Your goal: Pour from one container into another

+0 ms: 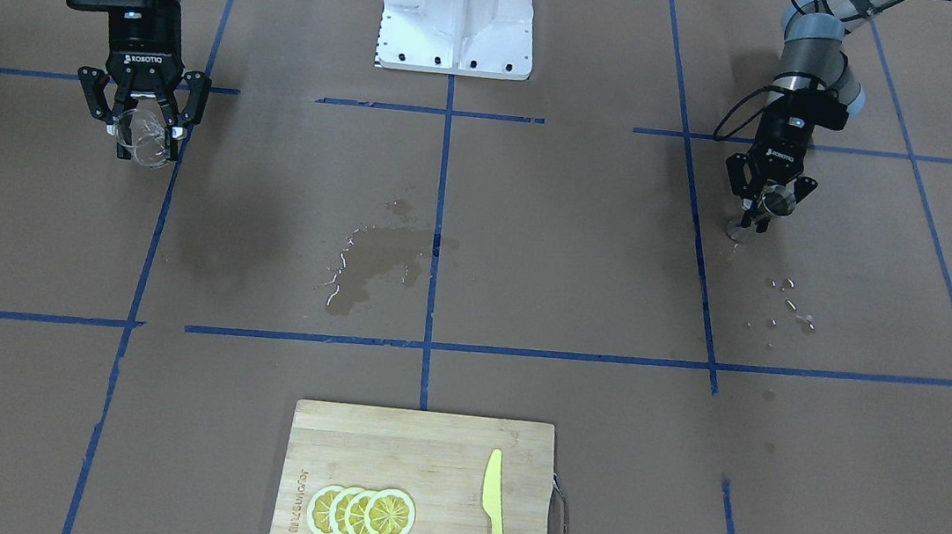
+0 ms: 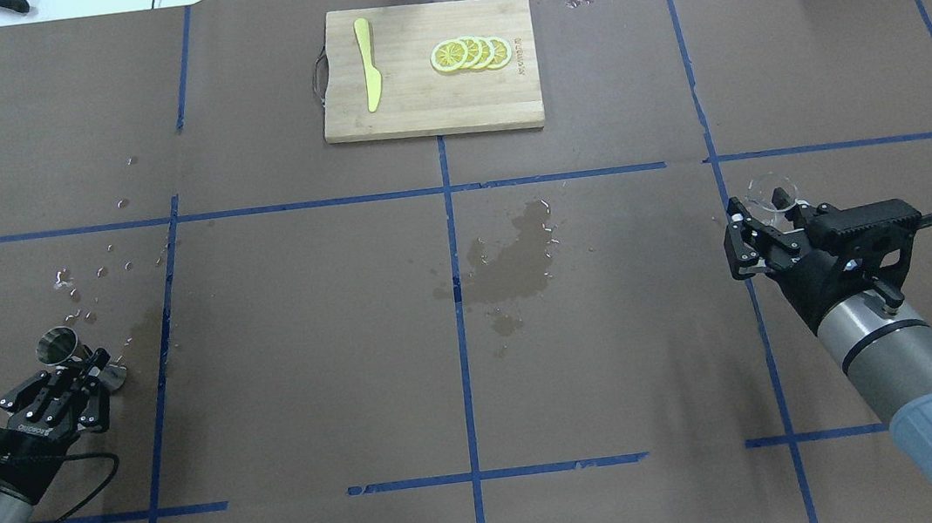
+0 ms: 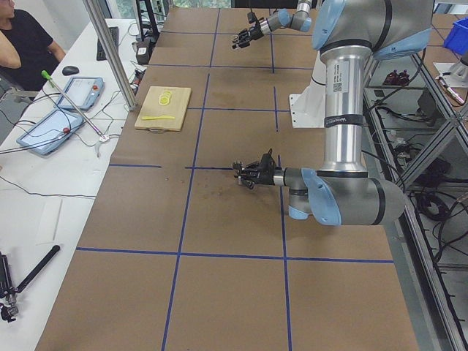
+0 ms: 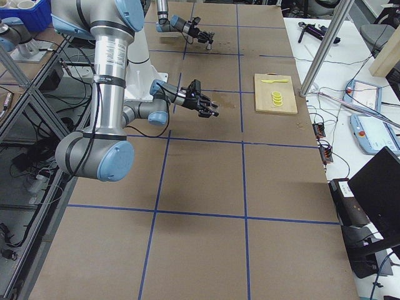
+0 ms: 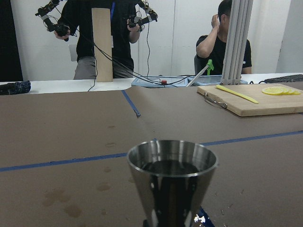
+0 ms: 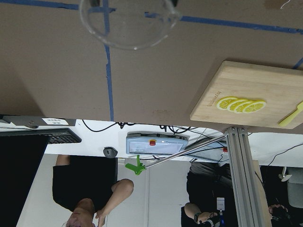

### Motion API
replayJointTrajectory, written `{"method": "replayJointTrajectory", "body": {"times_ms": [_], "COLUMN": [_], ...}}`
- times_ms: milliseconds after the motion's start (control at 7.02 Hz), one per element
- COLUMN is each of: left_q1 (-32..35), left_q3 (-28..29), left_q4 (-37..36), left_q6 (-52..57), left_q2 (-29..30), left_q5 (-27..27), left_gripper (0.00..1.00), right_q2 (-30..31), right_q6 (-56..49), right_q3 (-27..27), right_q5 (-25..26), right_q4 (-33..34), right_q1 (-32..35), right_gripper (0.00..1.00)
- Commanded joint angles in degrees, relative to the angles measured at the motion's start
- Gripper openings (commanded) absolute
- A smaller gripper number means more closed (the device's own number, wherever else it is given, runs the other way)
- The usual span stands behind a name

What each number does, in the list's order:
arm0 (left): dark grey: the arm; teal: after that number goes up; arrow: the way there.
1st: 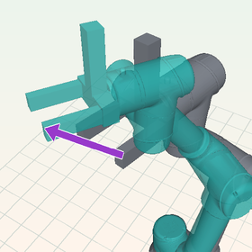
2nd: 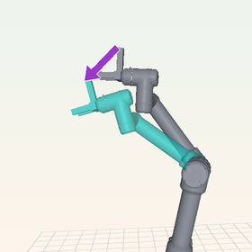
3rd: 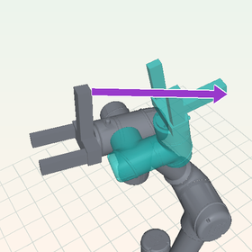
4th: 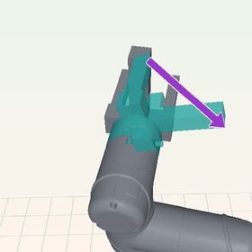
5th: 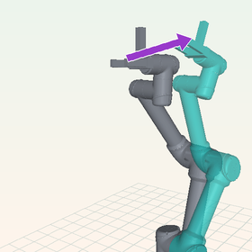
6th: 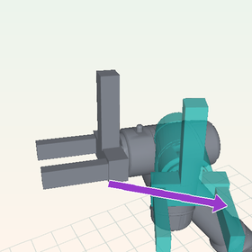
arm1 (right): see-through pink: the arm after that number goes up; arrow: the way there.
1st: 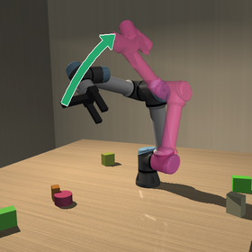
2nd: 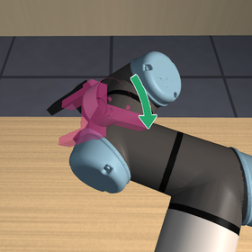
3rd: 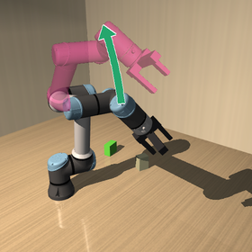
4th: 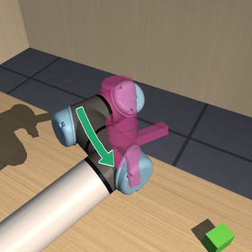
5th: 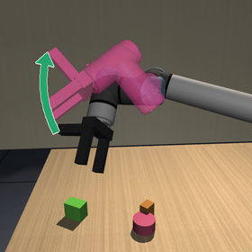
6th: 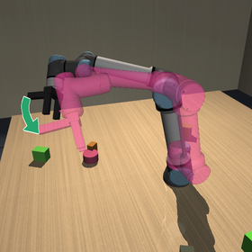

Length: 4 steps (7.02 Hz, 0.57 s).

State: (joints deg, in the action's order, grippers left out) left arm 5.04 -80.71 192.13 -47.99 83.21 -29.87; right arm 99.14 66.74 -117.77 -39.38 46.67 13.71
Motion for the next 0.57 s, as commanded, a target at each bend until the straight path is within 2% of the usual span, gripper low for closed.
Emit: {"method": "replayJointTrajectory", "body": {"times_ms": [0, 142, 285, 427], "left_q1": [-0.12, -0.2, -0.38, -0.47], "left_q3": [0.03, 0.03, 0.03, -0.06], "left_q4": [0.0, 0.0, 0.0, 0.0], "left_q6": [0.0, 0.0, 0.0, 0.09], "left_q2": [-0.5, -0.59, -0.59, -0.59], "left_q5": [-0.01, -0.01, -0.01, -0.1], "left_gripper": [0.44, 0.46, 0.55, 0.82], "right_q2": [-0.17, -0.17, -0.26, -0.18], "right_q6": [0.06, 0.06, 0.06, 0.06], "right_q3": [-0.01, -0.01, -0.01, -0.09], "right_q5": [0.0, 0.0, 0.0, 0.0], "right_q4": [0.0, 0.0, 0.0, 0.0], "right_q1": [0.0, 0.0, -0.09, 0.0], "right_gripper": [0.02, 0.02, 0.03, 0.02]}}
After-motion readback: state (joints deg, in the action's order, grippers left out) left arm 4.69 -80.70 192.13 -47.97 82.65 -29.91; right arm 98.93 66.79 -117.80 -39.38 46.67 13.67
